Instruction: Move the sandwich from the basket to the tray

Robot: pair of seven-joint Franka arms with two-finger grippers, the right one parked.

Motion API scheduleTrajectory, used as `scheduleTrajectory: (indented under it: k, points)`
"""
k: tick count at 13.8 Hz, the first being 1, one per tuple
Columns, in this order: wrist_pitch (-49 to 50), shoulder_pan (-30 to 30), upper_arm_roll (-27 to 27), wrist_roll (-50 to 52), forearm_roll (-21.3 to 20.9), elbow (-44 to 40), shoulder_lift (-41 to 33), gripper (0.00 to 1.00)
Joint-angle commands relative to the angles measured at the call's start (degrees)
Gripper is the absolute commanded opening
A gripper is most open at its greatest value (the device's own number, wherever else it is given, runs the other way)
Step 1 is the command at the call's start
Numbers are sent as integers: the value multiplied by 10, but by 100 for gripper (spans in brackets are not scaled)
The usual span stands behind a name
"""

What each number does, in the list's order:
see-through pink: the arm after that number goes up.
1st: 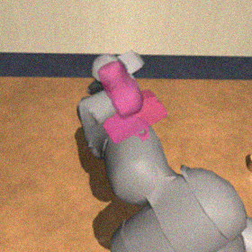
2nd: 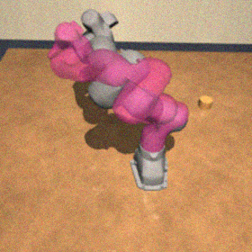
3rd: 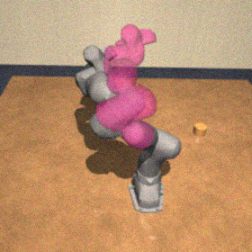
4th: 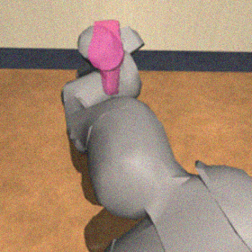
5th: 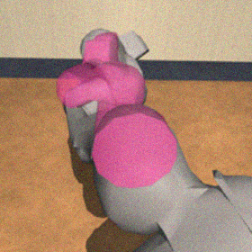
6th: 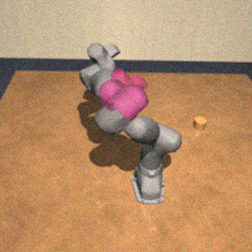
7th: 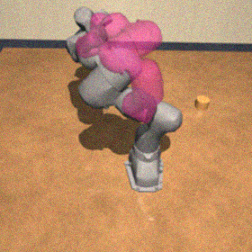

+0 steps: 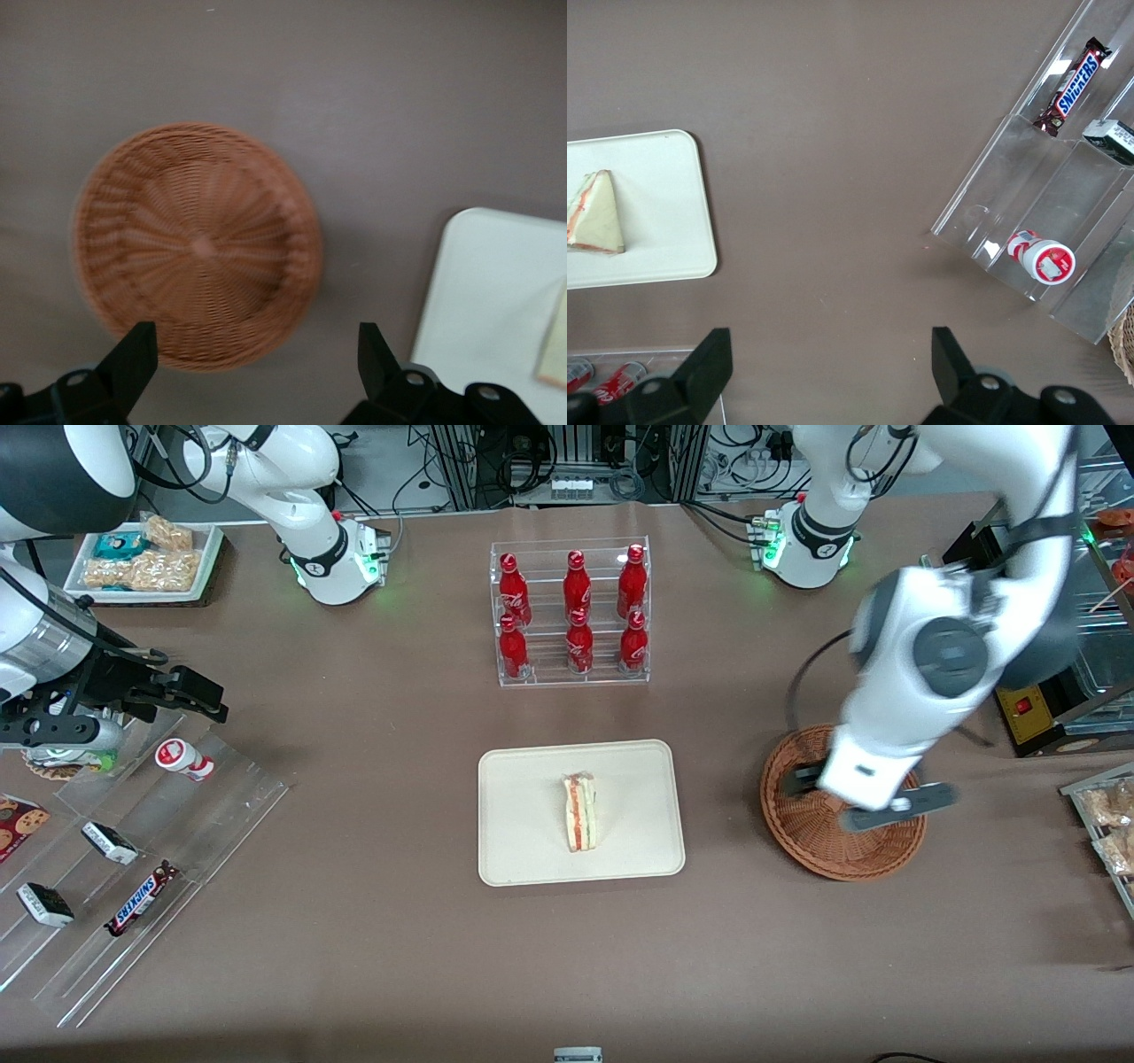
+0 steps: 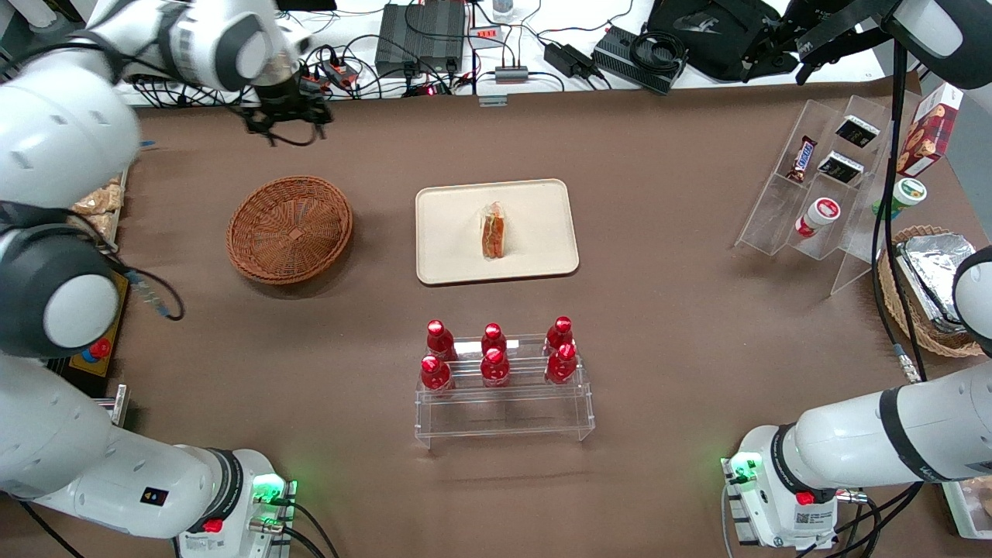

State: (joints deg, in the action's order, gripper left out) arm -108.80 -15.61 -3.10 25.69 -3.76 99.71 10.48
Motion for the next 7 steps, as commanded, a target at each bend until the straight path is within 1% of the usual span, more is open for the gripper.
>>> scheduleTrajectory:
  k: [1, 3, 5, 7]
  points:
    - [43, 48, 9, -98, 16, 38, -62, 100]
    - [70, 78, 9, -153, 21, 37, -82, 100]
    - [84, 85, 8, -189, 21, 30, -101, 100]
    - [102, 121, 16, -251, 29, -8, -103, 100]
